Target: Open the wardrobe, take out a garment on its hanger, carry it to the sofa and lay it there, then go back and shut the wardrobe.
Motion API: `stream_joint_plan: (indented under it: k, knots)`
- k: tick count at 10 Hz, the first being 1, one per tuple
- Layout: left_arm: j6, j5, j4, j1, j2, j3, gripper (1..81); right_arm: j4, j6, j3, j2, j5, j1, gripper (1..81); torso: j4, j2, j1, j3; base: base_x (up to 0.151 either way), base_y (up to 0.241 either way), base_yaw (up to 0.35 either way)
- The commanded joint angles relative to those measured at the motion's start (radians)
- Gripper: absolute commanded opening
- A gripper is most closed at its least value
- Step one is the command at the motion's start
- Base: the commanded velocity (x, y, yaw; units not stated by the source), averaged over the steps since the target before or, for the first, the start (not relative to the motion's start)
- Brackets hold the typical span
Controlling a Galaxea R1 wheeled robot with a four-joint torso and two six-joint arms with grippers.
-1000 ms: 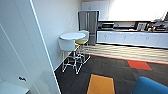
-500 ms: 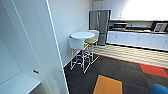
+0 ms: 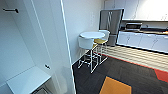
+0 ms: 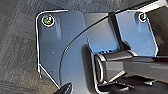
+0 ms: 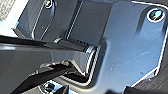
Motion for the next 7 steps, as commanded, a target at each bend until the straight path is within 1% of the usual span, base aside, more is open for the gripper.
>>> stream_joint_plan:
  k: [1, 7]
  knots:
    - [0.004, 0.062, 0.006, -0.035, 0.003, 0.0, 81.1, -0.002, -0.001, 0.004, 0.013, -0.061, 0.025, 81.1, 0.0, 0.0, 0.0, 0.0, 0.0, 0.0, 0.246]
    - [0.004, 0.061, 0.006, -0.032, 0.003, 0.0, 81.1, -0.002, -0.001, 0.004, 0.013, -0.059, 0.027, 81.1, 0.0, 0.0, 0.0, 0.0, 0.0, 0.0, 0.246]
